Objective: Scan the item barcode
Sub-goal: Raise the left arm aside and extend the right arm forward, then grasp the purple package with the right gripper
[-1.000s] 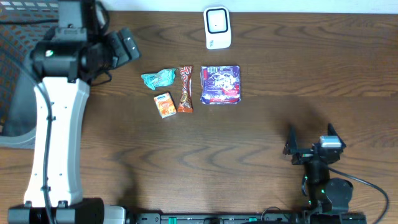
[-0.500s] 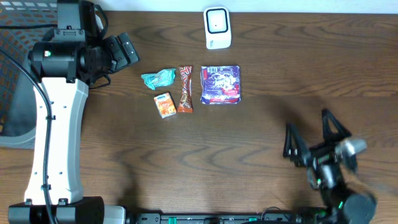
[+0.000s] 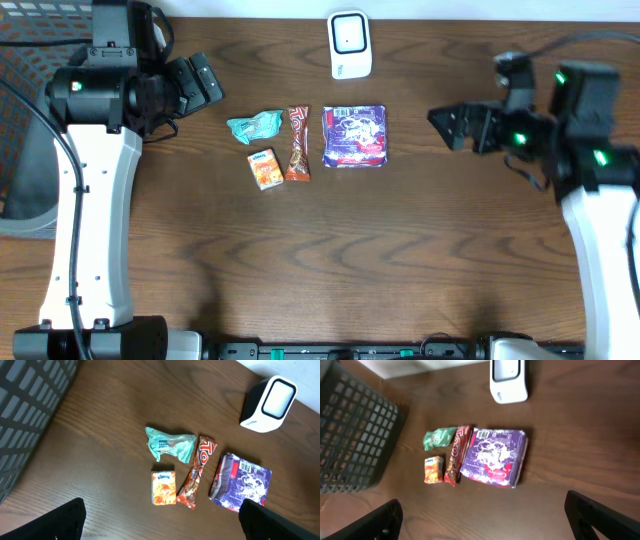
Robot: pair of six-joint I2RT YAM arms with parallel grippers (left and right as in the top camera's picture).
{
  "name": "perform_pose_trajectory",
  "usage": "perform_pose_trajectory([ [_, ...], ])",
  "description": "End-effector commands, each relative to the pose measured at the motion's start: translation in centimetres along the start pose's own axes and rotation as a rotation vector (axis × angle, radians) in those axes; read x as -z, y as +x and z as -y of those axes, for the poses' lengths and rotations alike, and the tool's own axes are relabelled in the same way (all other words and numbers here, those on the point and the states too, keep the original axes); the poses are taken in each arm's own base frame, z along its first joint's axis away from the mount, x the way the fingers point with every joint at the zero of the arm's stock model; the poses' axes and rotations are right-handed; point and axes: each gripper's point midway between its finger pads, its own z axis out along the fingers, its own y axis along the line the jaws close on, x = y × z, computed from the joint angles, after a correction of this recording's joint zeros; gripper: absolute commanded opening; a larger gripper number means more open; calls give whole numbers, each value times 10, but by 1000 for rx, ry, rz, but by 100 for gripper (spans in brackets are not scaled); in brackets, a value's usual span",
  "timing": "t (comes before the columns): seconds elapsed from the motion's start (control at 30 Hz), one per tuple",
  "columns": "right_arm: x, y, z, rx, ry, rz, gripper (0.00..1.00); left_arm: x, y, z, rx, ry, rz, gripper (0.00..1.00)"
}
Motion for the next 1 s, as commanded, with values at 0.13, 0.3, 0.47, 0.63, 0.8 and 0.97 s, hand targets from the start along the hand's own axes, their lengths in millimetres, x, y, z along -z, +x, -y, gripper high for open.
perform_pose_trajectory([
  [0.13, -87, 36, 38, -143, -126, -211, 99, -2, 0, -3, -1, -12, -4, 98],
  [0.3, -142, 58, 43, -188, -310, -276, 88, -2, 0, -3, -1, -11, -4, 98],
  [0.47, -182, 69, 42, -272, -449, -290, 84, -2, 0, -3, -1, -11, -4, 98],
  [0.63, -213, 94, 50, -298, -395, -340, 77, -2, 0, -3, -1, -12, -4, 98],
  [0.8, -227, 109, 60, -280, -267, -372, 51, -2, 0, -3, -1, -11, -4, 98],
  [0.97, -222, 93, 56, -307, -261, -360, 1, -2, 0, -3, -1, -11, -4, 98],
])
